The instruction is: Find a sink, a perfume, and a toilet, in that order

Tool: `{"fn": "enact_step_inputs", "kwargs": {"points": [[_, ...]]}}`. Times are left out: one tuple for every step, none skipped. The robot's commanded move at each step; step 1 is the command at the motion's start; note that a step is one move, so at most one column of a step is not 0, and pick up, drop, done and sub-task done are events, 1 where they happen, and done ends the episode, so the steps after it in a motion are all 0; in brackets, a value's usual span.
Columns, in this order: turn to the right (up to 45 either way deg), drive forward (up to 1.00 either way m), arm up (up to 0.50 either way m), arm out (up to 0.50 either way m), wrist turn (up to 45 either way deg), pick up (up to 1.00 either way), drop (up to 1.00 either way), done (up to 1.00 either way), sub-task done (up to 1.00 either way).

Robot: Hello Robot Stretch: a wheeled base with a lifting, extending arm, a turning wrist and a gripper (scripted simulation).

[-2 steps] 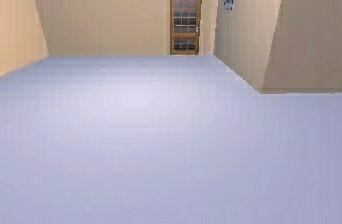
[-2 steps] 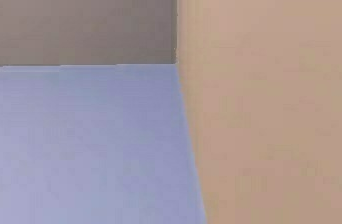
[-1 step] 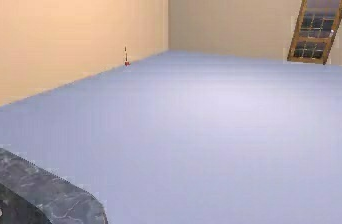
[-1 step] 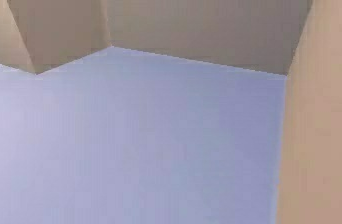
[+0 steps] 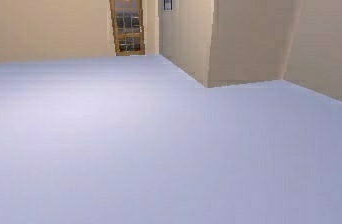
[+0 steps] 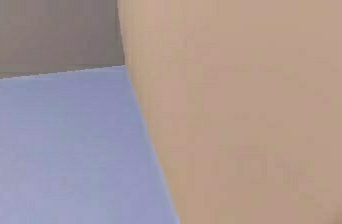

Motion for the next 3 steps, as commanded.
{"fn": "enact_step_inputs", "kwargs": {"points": [[-24.0,0.0,0.0,0.0,0.0,0.0,0.0,0.0,0.0],[-45.0,0.0,0.0,0.0,0.0,0.0,0.0,0.0,0.0],[45.0,0.0,0.0,0.0,0.0,0.0,0.0,0.0,0.0]]}}
